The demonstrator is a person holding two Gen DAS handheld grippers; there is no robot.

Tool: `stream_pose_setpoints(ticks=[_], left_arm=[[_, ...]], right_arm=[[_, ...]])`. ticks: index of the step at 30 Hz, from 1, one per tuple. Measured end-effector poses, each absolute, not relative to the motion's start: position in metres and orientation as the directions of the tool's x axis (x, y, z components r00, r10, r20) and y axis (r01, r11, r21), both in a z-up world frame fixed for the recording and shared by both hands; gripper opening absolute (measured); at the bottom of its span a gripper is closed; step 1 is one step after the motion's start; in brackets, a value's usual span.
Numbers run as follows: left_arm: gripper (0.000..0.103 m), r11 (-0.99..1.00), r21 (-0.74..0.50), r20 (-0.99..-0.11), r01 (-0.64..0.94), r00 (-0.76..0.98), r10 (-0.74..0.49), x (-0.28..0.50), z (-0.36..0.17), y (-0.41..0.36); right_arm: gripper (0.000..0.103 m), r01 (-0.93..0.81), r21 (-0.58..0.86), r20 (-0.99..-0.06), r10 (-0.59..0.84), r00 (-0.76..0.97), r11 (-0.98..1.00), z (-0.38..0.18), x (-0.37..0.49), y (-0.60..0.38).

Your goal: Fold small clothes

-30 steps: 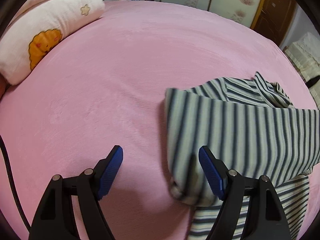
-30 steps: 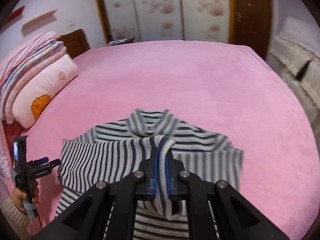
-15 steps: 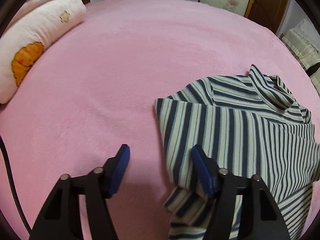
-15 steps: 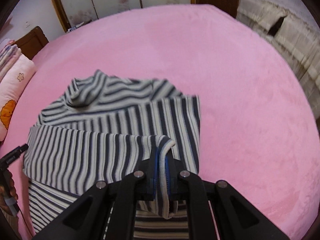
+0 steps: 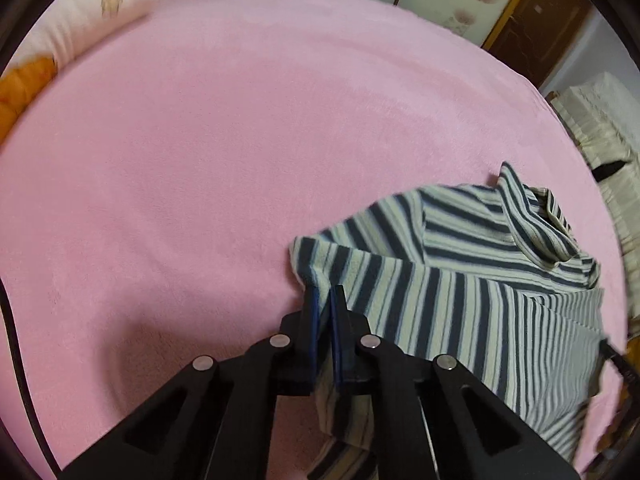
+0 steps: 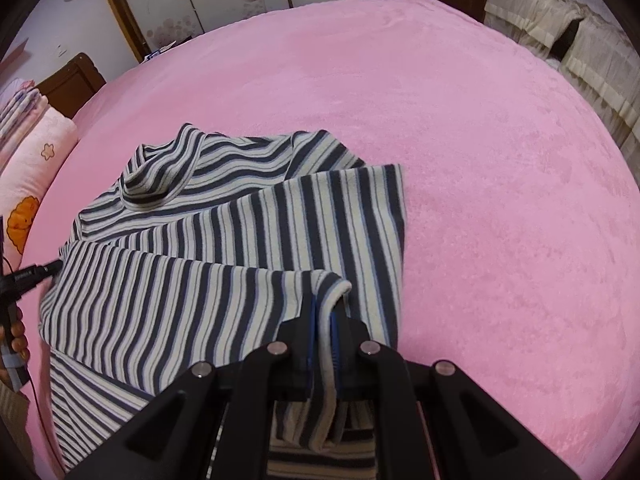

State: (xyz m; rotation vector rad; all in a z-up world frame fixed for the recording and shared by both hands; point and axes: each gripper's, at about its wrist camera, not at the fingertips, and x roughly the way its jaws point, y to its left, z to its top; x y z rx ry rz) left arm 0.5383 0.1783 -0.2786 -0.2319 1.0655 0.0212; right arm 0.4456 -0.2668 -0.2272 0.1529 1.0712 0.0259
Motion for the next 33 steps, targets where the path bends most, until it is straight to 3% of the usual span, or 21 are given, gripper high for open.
stream_pose_setpoints(ticks=[6, 12, 16, 24, 33], left_arm=[[0.003, 0.989, -0.073, -0.780, -0.130, 0.625, 0.025, 0.534, -0.250, 0.156], [0.004, 0.985, 0.014, -0.818, -0.170, 0.565, 0.109, 0.540, -0.276, 0.153], [0.007, 0.978, -0.007, -0.842, -0.208, 0.528, 0.106, 0.538, -0.283, 0.169], [0.013, 0.976, -0.066, -0.832, -0.207, 0.551, 0.061, 0.499, -0.252, 0.193], [0.013, 0.956, -0.238, -0.821, -0.169, 0.562, -0.105, 0.444, -0.249, 0.172]], right_arm=[[0.007, 0.072, 0.080, -0.816, 0.024, 0.577, 0.994, -0.212, 0.440, -0.265], [0.011, 0.071, 0.064, -0.870, 0.021, 0.493, 0.995, -0.233, 0.451, -0.264], [0.034, 0.111, 0.141, -0.859, 0.066, 0.508, 0.984, -0.225, 0.441, -0.281], [0.035, 0.127, 0.128, -0.856, 0.045, 0.516, 0.984, -0.198, 0.416, -0.312], [0.034, 0.000, 0.167, -0.844, 0.143, 0.517, 0.986, -0.195, 0.389, -0.267]])
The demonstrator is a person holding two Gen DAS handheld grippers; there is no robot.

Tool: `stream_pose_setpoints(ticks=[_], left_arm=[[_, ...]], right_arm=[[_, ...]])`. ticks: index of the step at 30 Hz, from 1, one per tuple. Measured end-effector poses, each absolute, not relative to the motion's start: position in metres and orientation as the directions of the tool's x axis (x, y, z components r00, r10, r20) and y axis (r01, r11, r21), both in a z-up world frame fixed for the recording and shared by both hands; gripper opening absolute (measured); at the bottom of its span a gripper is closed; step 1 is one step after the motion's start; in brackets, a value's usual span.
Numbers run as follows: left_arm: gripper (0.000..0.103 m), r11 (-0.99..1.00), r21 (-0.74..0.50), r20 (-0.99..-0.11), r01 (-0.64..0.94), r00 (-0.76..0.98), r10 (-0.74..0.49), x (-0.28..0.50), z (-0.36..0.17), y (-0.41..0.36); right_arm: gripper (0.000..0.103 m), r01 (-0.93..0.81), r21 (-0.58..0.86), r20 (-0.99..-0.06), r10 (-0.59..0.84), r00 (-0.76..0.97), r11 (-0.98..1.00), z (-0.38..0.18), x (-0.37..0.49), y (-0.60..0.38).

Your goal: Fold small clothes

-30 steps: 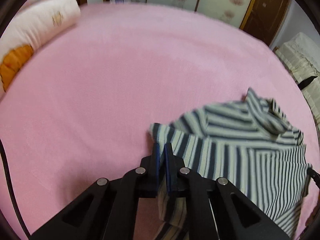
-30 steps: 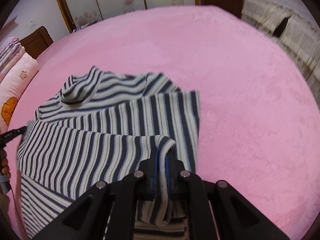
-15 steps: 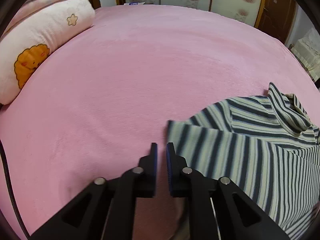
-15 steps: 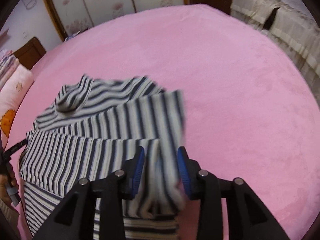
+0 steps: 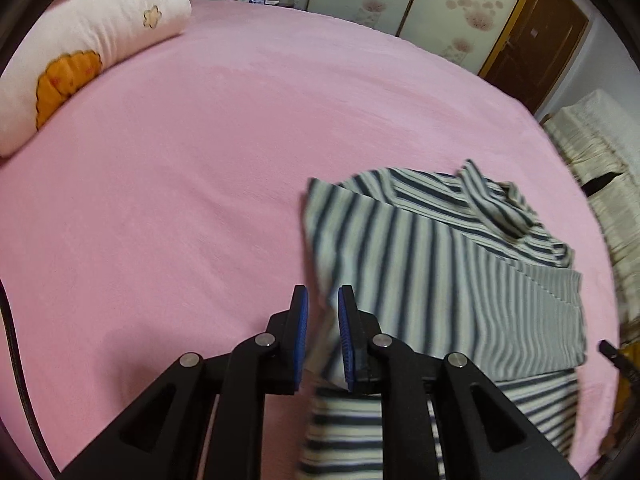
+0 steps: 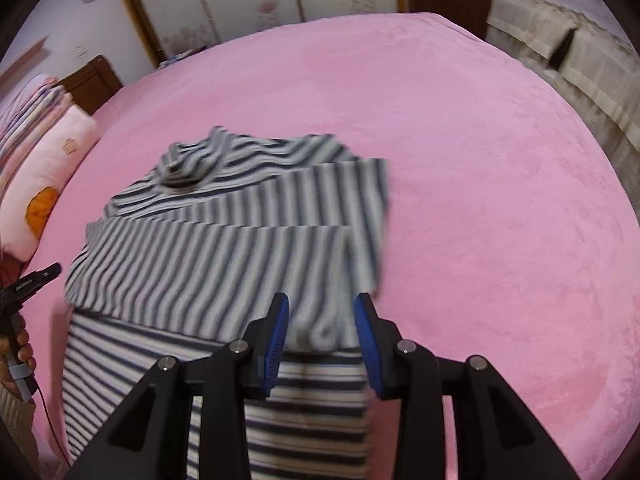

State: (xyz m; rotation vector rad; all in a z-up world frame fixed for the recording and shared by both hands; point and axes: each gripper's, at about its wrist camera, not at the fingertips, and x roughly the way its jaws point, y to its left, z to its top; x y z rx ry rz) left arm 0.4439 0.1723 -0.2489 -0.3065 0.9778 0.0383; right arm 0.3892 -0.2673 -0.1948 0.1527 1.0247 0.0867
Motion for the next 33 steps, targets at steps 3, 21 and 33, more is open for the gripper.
stream_pose_setpoints(ticks=[3, 21, 33], left_arm=[[0.013, 0.957, -0.249, -0.823, -0.151, 0.554, -0.127, 0.445, -0.253, 0.159], [0.032, 0.992, 0.044, -0.885, -0.117, 0.456, 0.093, 0.439, -0.299, 0.130], [0.034, 0.994, 0.031, -0.851, -0.105, 0.519, 0.082, 0.424, -0.255, 0.110]], right_arm=[[0.034, -0.045, 0.173, -0.835, 0.171, 0.523, 0.984, -0.195, 0.392, -0.240], [0.016, -0.030, 0.035, -0.890, 0.045, 0.454, 0.999, -0.246, 0.399, -0.240], [0.017, -0.043, 0.037, -0.857, 0.053, 0.513, 0.998, -0.205, 0.375, -0.242]])
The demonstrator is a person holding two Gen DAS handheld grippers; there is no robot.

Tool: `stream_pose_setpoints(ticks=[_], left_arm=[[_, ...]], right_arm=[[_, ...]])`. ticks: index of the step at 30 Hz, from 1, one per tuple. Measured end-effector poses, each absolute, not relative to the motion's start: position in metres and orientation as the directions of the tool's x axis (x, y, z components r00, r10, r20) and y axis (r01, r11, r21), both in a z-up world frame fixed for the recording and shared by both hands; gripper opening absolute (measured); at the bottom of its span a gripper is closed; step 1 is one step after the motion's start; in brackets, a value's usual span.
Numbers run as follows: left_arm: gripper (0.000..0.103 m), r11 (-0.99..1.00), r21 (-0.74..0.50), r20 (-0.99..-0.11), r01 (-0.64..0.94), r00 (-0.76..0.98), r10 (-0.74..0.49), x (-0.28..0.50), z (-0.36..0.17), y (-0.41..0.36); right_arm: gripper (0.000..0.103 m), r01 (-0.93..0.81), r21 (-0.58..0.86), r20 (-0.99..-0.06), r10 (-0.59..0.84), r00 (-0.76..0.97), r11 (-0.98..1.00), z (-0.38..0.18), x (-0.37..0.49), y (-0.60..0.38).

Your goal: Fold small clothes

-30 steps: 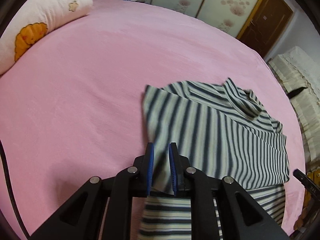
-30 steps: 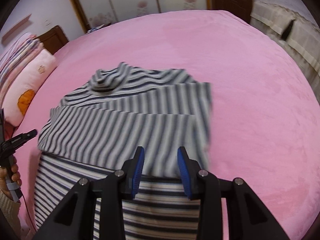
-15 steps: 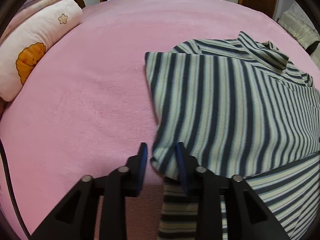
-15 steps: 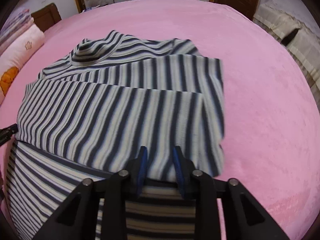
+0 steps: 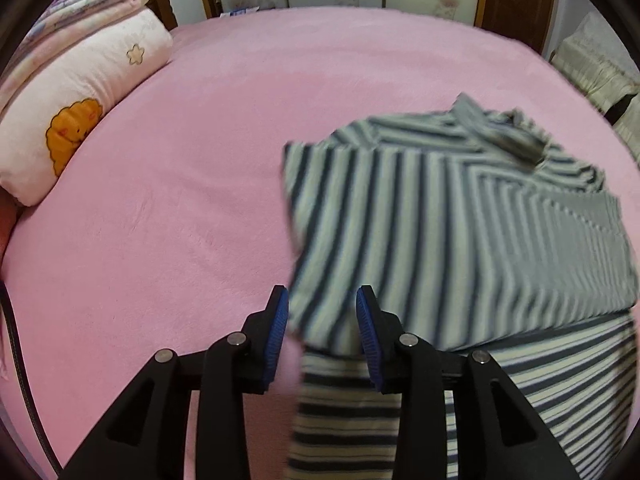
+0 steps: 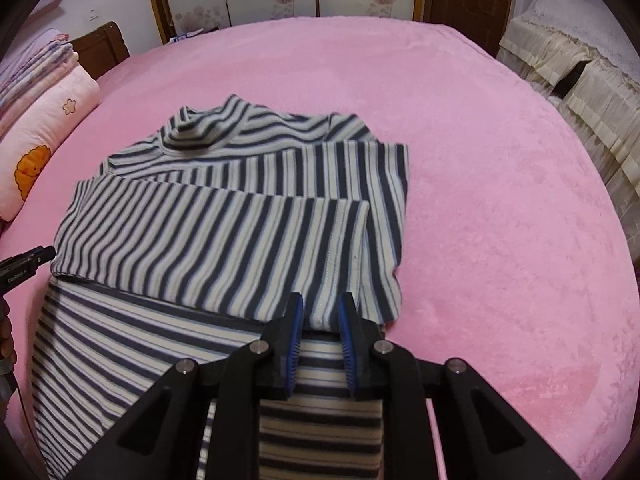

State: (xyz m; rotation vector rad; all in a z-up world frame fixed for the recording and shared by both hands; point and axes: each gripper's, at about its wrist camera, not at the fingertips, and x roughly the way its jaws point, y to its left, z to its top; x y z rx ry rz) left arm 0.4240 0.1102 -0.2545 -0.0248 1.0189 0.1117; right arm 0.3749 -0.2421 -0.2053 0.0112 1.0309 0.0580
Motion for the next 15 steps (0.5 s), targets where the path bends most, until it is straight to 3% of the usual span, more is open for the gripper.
stream_pose_setpoints(ticks=[8, 15], left_arm=[[0.034, 0.996, -0.080, -0.841, -0.042, 0.539, -0.045, 0.440, -0.253, 0.051], [0.036, 1.000, 0.004, -0.878, -0.018, 0.478, 0.012, 0.440, -0.291, 0.028]], right_arm=[[0.017, -0.064, 0.078, -0.851, 0.099, 0.515, 0.995, -0.207, 0.387, -0.219], [0.017, -0.090, 0.070, -0.856, 0.106, 0.506, 0.993, -0.214, 0.384, -0.208]])
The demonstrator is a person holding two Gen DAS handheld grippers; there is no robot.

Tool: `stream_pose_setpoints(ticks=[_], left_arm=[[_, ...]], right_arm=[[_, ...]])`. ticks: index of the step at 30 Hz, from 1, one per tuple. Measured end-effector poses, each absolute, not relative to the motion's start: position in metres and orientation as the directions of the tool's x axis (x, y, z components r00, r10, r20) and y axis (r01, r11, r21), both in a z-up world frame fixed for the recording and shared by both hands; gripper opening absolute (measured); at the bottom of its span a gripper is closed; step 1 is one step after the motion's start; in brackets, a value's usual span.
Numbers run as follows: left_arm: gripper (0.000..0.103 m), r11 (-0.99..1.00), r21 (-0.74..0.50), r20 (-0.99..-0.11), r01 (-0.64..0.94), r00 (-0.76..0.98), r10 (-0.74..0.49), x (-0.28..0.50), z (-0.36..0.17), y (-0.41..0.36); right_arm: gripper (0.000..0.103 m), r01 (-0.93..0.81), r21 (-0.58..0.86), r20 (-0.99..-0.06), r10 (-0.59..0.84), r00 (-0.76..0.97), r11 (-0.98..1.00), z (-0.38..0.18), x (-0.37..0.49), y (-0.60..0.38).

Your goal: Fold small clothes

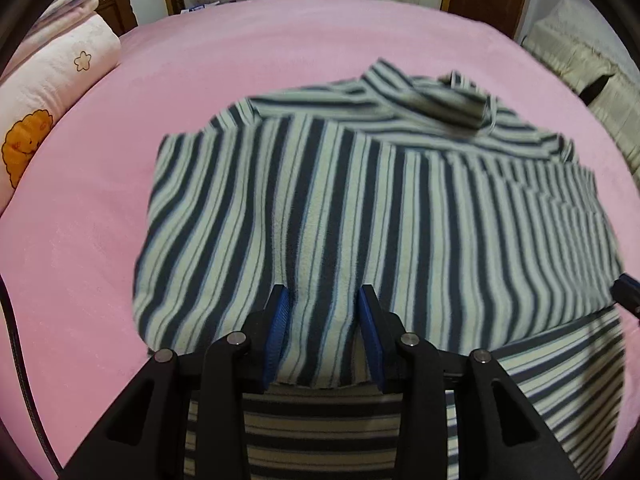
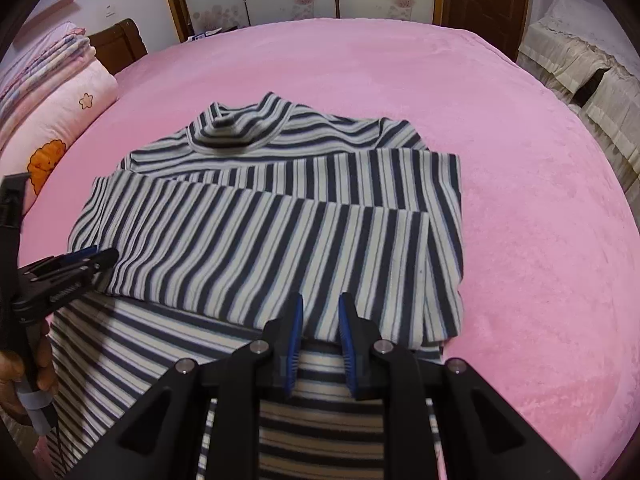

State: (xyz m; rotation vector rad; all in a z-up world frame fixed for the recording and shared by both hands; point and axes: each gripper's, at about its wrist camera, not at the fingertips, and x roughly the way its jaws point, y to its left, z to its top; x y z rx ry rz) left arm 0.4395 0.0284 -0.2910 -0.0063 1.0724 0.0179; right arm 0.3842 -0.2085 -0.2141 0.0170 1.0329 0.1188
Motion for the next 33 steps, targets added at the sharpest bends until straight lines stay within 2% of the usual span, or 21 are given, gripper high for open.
stream_pose_setpoints(ticks=[4, 7, 8, 10, 12, 18, 23, 26, 30, 33], left_arm=[[0.036, 0.999, -0.016, -0.877, -0.031, 0.481, 0.001, 0.436, -0.282, 0.031], [0.041, 0.998, -0.044, -0.872, -0.036, 0.489, -0.021, 0.424, -0.264, 0.038], [0.044, 0.998, -0.057, -0.870, -0.038, 0.492, -0.030, 0.417, -0.258, 0.041], [0.068, 0.995, -0.076, -0.858, -0.057, 0.513, -0.037, 0.401, -0.245, 0.049], [0.074, 0.992, -0.103, -0.838, -0.077, 0.544, -0.045, 0.373, -0.228, 0.060], [0.076, 0.988, -0.123, -0.806, -0.091, 0.590, -0.046, 0.296, -0.183, 0.076], [0.088, 0.991, -0.081, -0.753, -0.107, 0.658, 0.010, 0.230, -0.140, 0.081], [0.089, 0.991, -0.079, -0.720, -0.105, 0.693, 0.016, 0.194, -0.118, 0.084], [0.090, 0.989, -0.088, -0.692, -0.118, 0.722, 0.024, 0.150, -0.098, 0.088], [0.090, 0.988, -0.107, -0.683, -0.111, 0.730, 0.008, 0.123, -0.092, 0.089]], right_arm=[[0.017, -0.093, 0.076, -0.857, 0.113, 0.503, 0.993, -0.213, 0.376, -0.213], [0.017, -0.096, 0.087, -0.849, 0.124, 0.513, 0.992, -0.202, 0.363, -0.217], [0.017, -0.097, 0.089, -0.847, 0.126, 0.516, 0.991, -0.199, 0.359, -0.219], [0.017, -0.099, 0.097, -0.841, 0.134, 0.525, 0.990, -0.189, 0.347, -0.222], [0.017, -0.101, 0.105, -0.832, 0.143, 0.536, 0.989, -0.178, 0.331, -0.224], [0.019, -0.122, 0.115, -0.798, 0.165, 0.580, 0.986, -0.139, 0.271, -0.225], [0.020, -0.127, 0.126, -0.763, 0.178, 0.622, 0.984, -0.105, 0.217, -0.227], [0.020, -0.128, 0.128, -0.742, 0.180, 0.645, 0.984, -0.087, 0.187, -0.229], [0.029, -0.132, 0.131, -0.715, 0.186, 0.673, 0.982, -0.068, 0.145, -0.231], [0.030, -0.137, 0.132, -0.691, 0.190, 0.697, 0.982, -0.058, 0.117, -0.230]])
